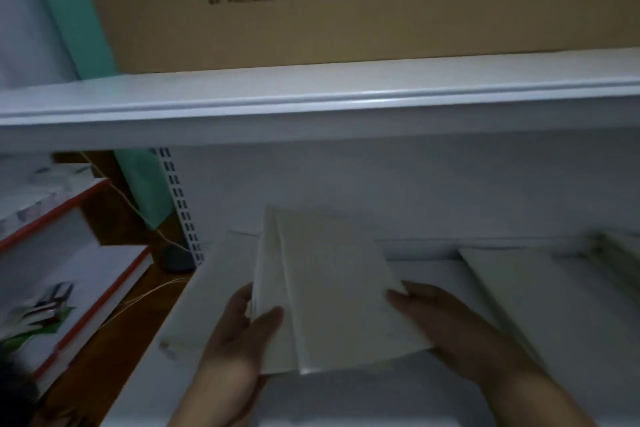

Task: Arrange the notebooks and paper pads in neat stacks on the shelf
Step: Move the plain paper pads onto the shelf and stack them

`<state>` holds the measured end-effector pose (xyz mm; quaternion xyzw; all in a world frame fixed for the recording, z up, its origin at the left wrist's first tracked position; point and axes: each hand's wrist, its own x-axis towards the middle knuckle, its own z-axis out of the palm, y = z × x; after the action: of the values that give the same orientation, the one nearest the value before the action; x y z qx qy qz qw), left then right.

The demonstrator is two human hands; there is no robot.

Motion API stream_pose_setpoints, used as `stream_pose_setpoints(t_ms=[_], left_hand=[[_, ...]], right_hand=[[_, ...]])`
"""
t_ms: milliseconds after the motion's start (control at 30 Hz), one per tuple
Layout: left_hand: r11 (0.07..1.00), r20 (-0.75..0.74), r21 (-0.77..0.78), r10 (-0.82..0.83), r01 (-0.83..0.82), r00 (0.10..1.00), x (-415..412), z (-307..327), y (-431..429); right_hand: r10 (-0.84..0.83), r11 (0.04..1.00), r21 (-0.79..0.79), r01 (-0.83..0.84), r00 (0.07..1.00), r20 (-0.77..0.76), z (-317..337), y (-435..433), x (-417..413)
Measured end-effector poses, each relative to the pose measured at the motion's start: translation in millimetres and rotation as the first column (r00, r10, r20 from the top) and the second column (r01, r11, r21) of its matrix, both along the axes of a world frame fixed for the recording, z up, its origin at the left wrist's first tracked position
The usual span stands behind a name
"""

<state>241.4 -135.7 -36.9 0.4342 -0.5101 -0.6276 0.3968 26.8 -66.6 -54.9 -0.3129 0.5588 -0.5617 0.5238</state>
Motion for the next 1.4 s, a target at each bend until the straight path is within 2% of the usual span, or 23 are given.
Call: stream_pose_setpoints(t_ms=[100, 200, 300, 367, 500, 567, 633, 667, 733, 767, 800, 867, 933, 1000, 1067, 1100, 1233, 1300, 1367, 1400], left_hand=[[0.999, 0.030, -0.048, -0.012, 0.013, 0.999, -51, -8, 21], [0.998, 0.060, 0.050, -0.039, 0.036, 0.997, -108, -20, 42], [0.968, -0.008, 0.125, -0.219, 0.219, 0.976, -166, -32, 64], [0.944, 0.063, 0.095, -0.324, 0.317, 0.944, -201, -46, 72], [0.906, 0.319, -0.029, -0.393, 0.423, 0.862, -261, -64, 81], [0.894, 0.405, -0.058, -0.386, 0.444, 0.829, -272, -65, 84], [0.887, 0.462, -0.098, -0.360, 0.450, 0.811, -270, -62, 87], [0.888, 0.483, -0.108, -0.346, 0.447, 0.804, -264, -61, 87], [0.880, 0.552, -0.175, -0.284, 0.442, 0.784, -243, -59, 84], [0.859, 0.592, -0.243, -0.237, 0.451, 0.770, -230, -58, 79], [0.839, 0.594, -0.309, -0.196, 0.447, 0.780, -216, -57, 74], [0.844, 0.551, -0.362, -0.148, 0.395, 0.821, -182, -54, 64], [0.880, 0.537, -0.365, -0.068, 0.304, 0.841, -144, -47, 51], [0.871, 0.551, -0.445, 0.085, 0.206, 0.830, -105, -42, 36], [0.830, 0.519, -0.550, 0.250, 0.095, 0.818, -64, -37, 18], [0.820, 0.522, -0.567, 0.282, 0.081, 0.805, -45, -31, 11], [0.823, 0.520, -0.565, 0.304, 0.055, 0.798, 15, -12, -6], [0.841, 0.529, -0.540, 0.318, 0.024, 0.787, 45, -9, -11], [0.878, 0.526, -0.475, 0.342, -0.065, 0.778, 70, -6, -16], [0.886, 0.522, -0.449, 0.362, -0.112, 0.772, 80, -6, -20]], right_hand=[[-0.151, 0.987, 0.045, 0.156, 0.984, -0.093, -2, 28, -19], [-0.296, 0.945, 0.049, 0.323, 0.910, -0.289, -4, 65, -60], [-0.384, 0.903, 0.019, 0.430, 0.825, -0.415, 3, 107, -105], [-0.404, 0.868, 0.047, 0.494, 0.758, -0.511, 0, 127, -139], [-0.280, 0.828, 0.130, 0.546, 0.604, -0.746, -20, 141, -192], [-0.132, 0.829, 0.220, 0.515, 0.562, -0.816, -27, 144, -202], [0.051, 0.796, 0.309, 0.520, 0.451, -0.891, -28, 146, -203], [0.087, 0.774, 0.305, 0.555, 0.383, -0.920, -26, 146, -202], [-0.048, 0.785, 0.154, 0.600, 0.306, -0.951, -16, 138, -188], [-0.179, 0.821, 0.029, 0.570, 0.305, -0.936, -10, 130, -175], [-0.231, 0.871, -0.034, 0.489, 0.348, -0.909, -4, 118, -158], [-0.086, 0.966, 0.045, 0.255, 0.481, -0.873, -4, 86, -113], [0.037, 0.992, 0.101, 0.071, 0.609, -0.792, -17, 48, -65], [0.093, 0.993, 0.117, -0.013, 0.690, -0.718, -33, 9, -22], [0.146, 0.987, 0.144, -0.066, 0.734, -0.663, -39, -31, 16], [0.163, 0.985, 0.151, -0.084, 0.746, -0.646, -39, -49, 36], [0.234, 0.965, 0.227, -0.129, 0.810, -0.538, -36, -98, 91], [0.251, 0.954, 0.287, -0.091, 0.766, -0.591, -40, -100, 93], [0.174, 0.977, 0.204, -0.058, 0.770, -0.614, -41, -89, 81], [0.128, 0.987, 0.149, -0.054, 0.826, -0.548, -39, -84, 74]])
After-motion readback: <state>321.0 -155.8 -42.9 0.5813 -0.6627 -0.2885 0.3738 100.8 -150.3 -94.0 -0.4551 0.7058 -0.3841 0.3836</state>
